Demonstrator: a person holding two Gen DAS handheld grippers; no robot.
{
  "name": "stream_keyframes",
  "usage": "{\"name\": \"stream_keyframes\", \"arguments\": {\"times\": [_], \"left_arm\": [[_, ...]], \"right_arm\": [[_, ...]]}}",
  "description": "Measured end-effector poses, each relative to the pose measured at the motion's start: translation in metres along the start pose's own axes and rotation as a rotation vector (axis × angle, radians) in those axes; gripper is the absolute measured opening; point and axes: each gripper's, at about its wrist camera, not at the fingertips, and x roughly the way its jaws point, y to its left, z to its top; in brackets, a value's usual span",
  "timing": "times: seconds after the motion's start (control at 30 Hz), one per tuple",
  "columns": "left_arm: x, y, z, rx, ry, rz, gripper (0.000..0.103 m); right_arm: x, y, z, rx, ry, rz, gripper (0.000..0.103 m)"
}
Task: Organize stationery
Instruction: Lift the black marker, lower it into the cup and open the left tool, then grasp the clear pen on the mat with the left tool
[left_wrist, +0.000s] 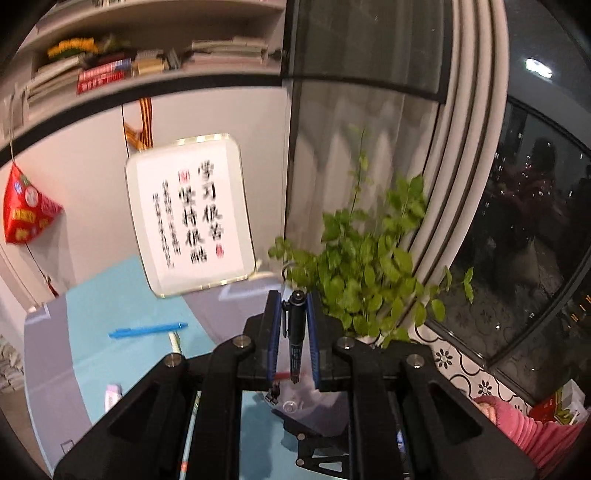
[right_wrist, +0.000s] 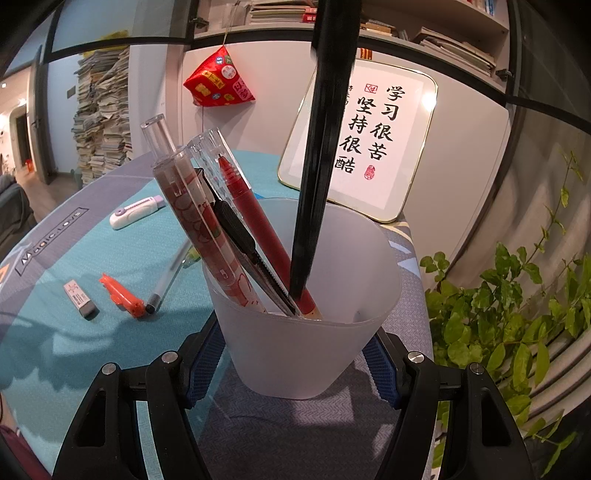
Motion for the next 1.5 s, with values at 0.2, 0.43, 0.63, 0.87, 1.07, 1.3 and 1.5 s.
{"name": "stream_keyframes", "arguments": {"times": [0.2, 0.43, 0.63, 0.87, 1.07, 1.3, 1.5], "left_arm": [[0.015, 0.001, -0.008, 0.004, 0.058, 0.012, 0.013], [0.012, 0.013, -0.010, -0.025, 0.062, 0.047, 0.012], [-0.013, 0.034, -0.013, -0.100, 0.010, 0.105, 0.028], [-0.003, 0.079, -0.046, -0.259, 0.102, 0.219, 0.028], [0.031, 0.102, -0.092, -0.373, 0.257, 0.233, 0.028], [0.067, 0.097, -0.121, -0.366, 0.392, 0.239, 0.028], [0.074, 0.097, -0.129, -0.358, 0.408, 0.233, 0.013]], "right_arm": [[0.000, 0.000, 0.000, 0.000, 0.000, 0.000, 0.071], [0.000, 0.000, 0.000, 0.000, 0.000, -0.001, 0.071], [0.000, 0.000, 0.000, 0.000, 0.000, -0.001, 0.071], [0.000, 0.000, 0.000, 0.000, 0.000, -0.001, 0.071], [0.001, 0.000, 0.000, 0.000, 0.003, -0.003, 0.071], [0.000, -0.001, 0.000, -0.003, 0.004, -0.006, 0.071], [0.001, 0.000, 0.000, -0.004, 0.010, -0.005, 0.071]]}}
